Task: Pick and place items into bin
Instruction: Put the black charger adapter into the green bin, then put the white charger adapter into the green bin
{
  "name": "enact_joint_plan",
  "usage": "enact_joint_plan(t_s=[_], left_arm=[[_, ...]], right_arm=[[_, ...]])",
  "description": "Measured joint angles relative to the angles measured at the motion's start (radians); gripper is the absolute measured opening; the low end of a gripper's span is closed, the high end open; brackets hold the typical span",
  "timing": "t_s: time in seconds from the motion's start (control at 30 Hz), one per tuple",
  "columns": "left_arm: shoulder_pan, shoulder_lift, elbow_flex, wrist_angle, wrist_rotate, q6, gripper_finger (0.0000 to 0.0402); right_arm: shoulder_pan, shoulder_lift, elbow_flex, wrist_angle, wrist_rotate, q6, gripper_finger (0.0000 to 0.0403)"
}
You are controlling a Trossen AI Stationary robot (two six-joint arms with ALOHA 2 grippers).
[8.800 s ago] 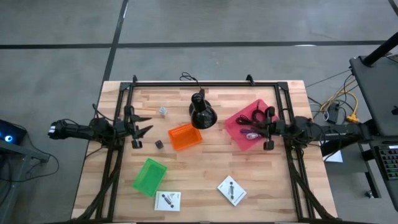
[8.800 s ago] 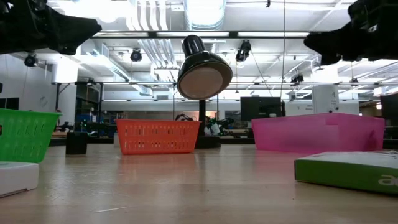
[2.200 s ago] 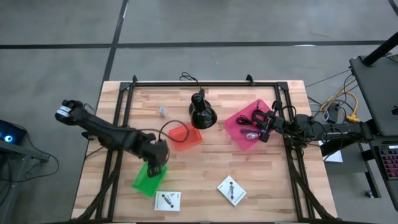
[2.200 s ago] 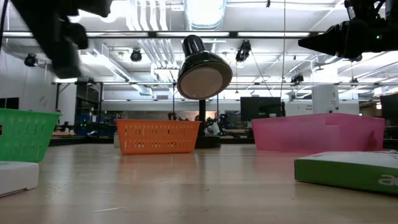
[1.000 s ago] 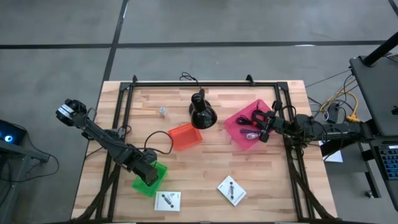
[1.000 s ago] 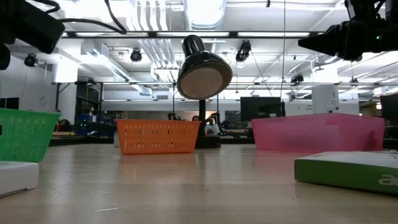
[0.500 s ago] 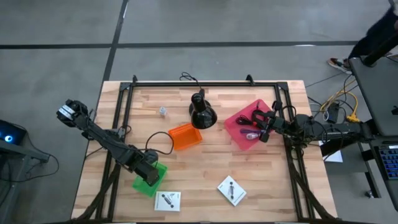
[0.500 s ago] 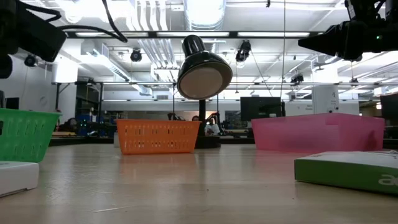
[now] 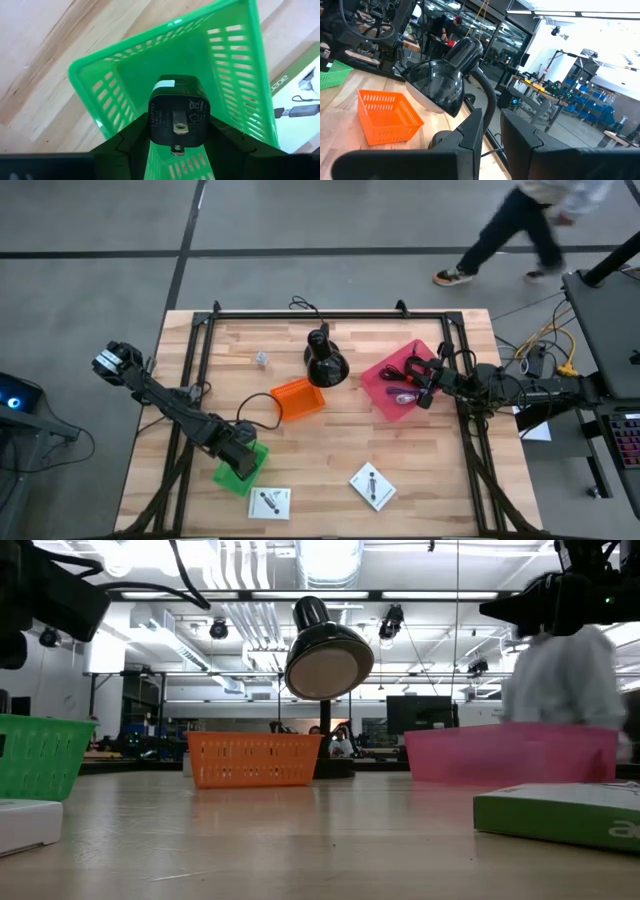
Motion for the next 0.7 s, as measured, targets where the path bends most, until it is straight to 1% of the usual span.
enact_joint_plan(t_s=[0.2,0.37,0.53,0.7], left_arm=[[0.021,-0.012,0.007,0.01,-0.004,0.092,0.0187],[0.042,-0.015,0.014,0.007,-0.004,0.098,0.0209],[0.058,-0.027,0.041,0.002,0.026,0.132,0.0212],[0.086,-0.062,0.091,0.003,0.018,0.249,0.0212]], right_arm=[[0.0,0.0,0.0,0.0,0.0,0.0,0.0057],[0.0,0.0,0.0,0.0,0.0,0.0,0.0057],[0.0,0.0,0.0,0.0,0.0,0.0,0.0057],[0.0,0.0,0.0,0.001,0.0,0.0,0.0057]])
